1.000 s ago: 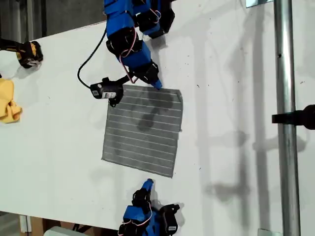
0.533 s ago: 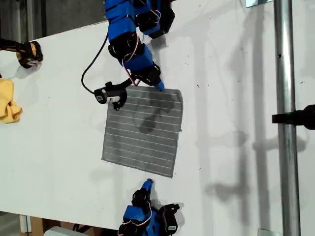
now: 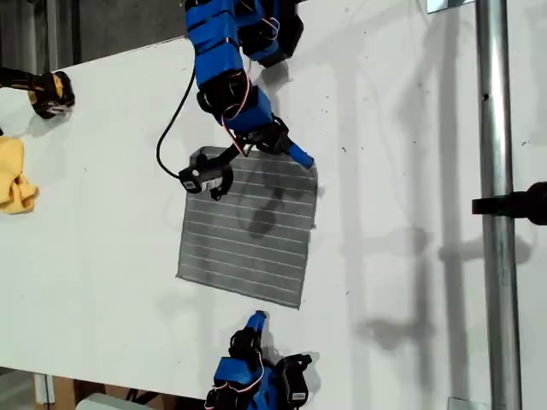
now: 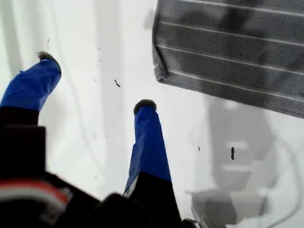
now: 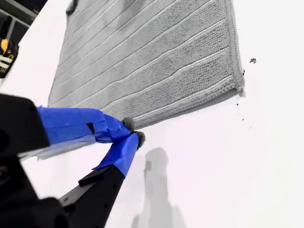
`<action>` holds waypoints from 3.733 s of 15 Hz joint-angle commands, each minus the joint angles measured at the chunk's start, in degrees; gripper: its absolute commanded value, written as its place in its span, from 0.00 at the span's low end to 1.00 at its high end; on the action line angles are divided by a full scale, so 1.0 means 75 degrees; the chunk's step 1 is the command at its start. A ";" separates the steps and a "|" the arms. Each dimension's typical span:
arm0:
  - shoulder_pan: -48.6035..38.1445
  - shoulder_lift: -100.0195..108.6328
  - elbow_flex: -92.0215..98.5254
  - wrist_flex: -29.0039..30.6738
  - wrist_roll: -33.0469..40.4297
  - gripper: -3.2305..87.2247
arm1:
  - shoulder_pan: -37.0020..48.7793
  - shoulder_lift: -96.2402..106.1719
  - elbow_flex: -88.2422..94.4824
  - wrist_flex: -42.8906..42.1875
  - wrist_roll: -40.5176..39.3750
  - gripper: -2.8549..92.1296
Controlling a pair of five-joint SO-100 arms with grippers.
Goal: Grasp corners of a towel and fold twice.
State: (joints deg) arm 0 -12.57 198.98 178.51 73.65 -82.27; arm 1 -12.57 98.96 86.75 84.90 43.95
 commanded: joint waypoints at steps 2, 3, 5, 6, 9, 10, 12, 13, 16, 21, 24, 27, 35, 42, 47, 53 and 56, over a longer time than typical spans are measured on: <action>-0.0105 0.0035 0.0035 0.0035 -0.0070 0.02 | 0.0258 -0.0621 -0.0152 -0.0246 -0.0094 0.39; -0.0082 0.0035 0.0035 0.0035 -0.0082 0.02 | 0.0305 -0.0879 -0.0070 -0.0387 -0.0094 0.39; -0.0059 0.0035 0.0035 0.0035 -0.0105 0.02 | 0.0352 -0.1371 0.0059 -0.0691 0.0059 0.39; -0.0023 0.0035 0.0035 0.0035 -0.0164 0.02 | 0.0363 -0.1605 0.0152 -0.0867 0.0223 0.39; 0.0023 0.0035 0.0035 0.0035 -0.0223 0.02 | 0.0281 -0.2191 0.0574 -0.1289 0.0762 0.39; -0.0012 0.0035 0.0035 0.0035 -0.0187 0.02 | 0.0270 -0.2367 0.0645 -0.1359 0.0867 0.39; -0.0082 0.0035 0.0035 0.0035 -0.0059 0.02 | 0.0363 -0.2566 0.0715 -0.1488 0.0937 0.38; -0.0105 0.0035 0.0035 0.0035 -0.0035 0.02 | 0.0422 -0.2648 0.0715 -0.1512 0.0961 0.37; -0.0152 0.0035 0.0035 0.0035 0.0000 0.02 | 0.0574 -0.3000 0.0680 -0.1641 0.0961 0.36; -0.0176 0.0035 0.0035 0.0035 0.0023 0.02 | 0.0785 -0.4277 0.0023 -0.1605 0.0996 0.35; -0.0176 0.0035 0.0035 0.0035 0.0047 0.02 | 0.0832 -0.4383 -0.0234 -0.1547 0.1043 0.27; -0.0187 0.0035 0.0035 0.0035 0.0035 0.02 | 0.0809 -0.4348 -0.0293 -0.1441 0.1148 0.03; -0.0023 0.0000 -0.0762 0.0281 -0.0504 0.02 | 0.0574 -0.4371 -0.0434 -0.1594 0.1148 0.03; 0.0375 -0.4734 -0.4852 0.0023 0.0492 0.02 | 0.0516 -0.4383 -0.0691 -0.1687 0.1242 0.03; 0.0715 -0.7219 -0.7324 0.0480 0.2355 0.02 | 0.0480 -0.4336 -0.0715 -0.1687 0.1277 0.03; 0.1547 -0.9750 -0.9680 0.1266 0.3258 0.02 | 0.0480 -0.4301 -0.0727 -0.1711 0.1277 0.03; 0.2004 -1.0066 -1.0219 0.1582 0.3680 0.02 | 0.0469 -0.4301 -0.0715 -0.1746 0.1277 0.03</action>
State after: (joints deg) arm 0 0.88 123.93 105.38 84.73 -55.99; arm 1 -8.00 65.57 84.81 72.60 52.91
